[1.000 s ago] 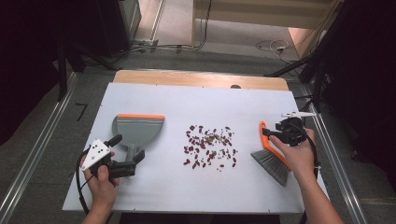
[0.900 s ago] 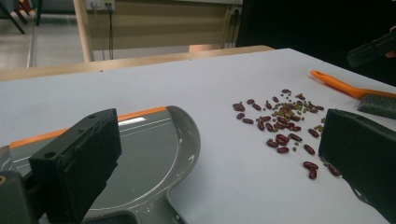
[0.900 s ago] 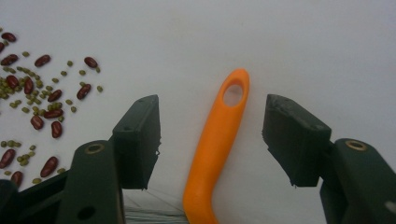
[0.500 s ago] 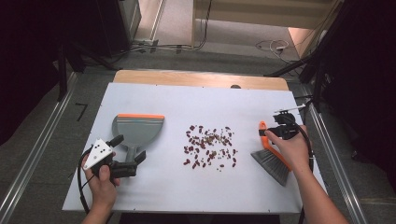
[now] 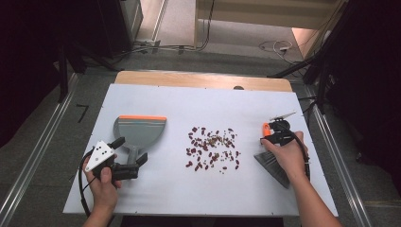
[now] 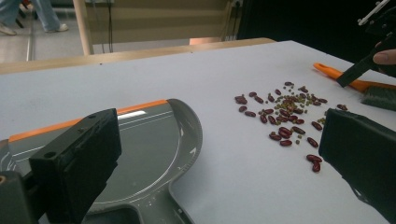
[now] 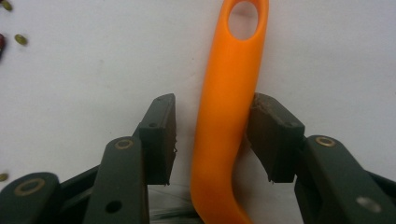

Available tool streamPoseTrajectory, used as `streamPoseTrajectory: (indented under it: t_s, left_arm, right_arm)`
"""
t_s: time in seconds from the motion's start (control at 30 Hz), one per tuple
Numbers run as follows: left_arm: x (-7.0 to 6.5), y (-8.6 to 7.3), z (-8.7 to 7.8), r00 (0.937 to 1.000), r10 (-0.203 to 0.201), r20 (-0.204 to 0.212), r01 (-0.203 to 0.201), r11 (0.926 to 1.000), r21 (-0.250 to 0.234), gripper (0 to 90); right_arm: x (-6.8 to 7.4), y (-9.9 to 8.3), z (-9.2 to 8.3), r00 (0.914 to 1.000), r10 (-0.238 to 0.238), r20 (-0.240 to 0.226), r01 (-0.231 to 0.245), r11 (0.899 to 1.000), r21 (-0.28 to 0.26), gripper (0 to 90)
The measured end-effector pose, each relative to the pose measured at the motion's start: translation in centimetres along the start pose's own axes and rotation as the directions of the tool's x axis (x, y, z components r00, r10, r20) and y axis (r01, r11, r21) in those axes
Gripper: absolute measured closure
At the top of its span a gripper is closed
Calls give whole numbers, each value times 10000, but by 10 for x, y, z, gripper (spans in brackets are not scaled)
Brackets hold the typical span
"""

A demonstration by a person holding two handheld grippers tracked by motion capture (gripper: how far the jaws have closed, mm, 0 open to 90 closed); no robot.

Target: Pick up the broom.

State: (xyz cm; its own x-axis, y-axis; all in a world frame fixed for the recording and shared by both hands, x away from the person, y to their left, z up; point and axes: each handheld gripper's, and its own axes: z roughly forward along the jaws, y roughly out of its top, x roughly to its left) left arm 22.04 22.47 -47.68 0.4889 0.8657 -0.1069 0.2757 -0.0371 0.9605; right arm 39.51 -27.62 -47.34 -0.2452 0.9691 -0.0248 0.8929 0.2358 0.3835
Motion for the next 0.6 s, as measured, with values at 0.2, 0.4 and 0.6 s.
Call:
streamPoseTrajectory:
  t_s: [0.2,0.4,0.6]
  left_arm:
    - [-1,1,-2,10000,32,1,-32,10000,-34,0]
    - [-3,1,0,9999,84,89,-84,10000,-10,0]
    - [-2,1,0,10000,66,49,-66,10000,-44,0]
  right_arm:
    - [-4,0,0,9984,531,-213,-531,9986,14,533]
    - [-8,-5,0,9962,843,-228,-850,9957,-355,658]
    - [-11,-13,0,9945,952,-438,-989,9907,-930,664]
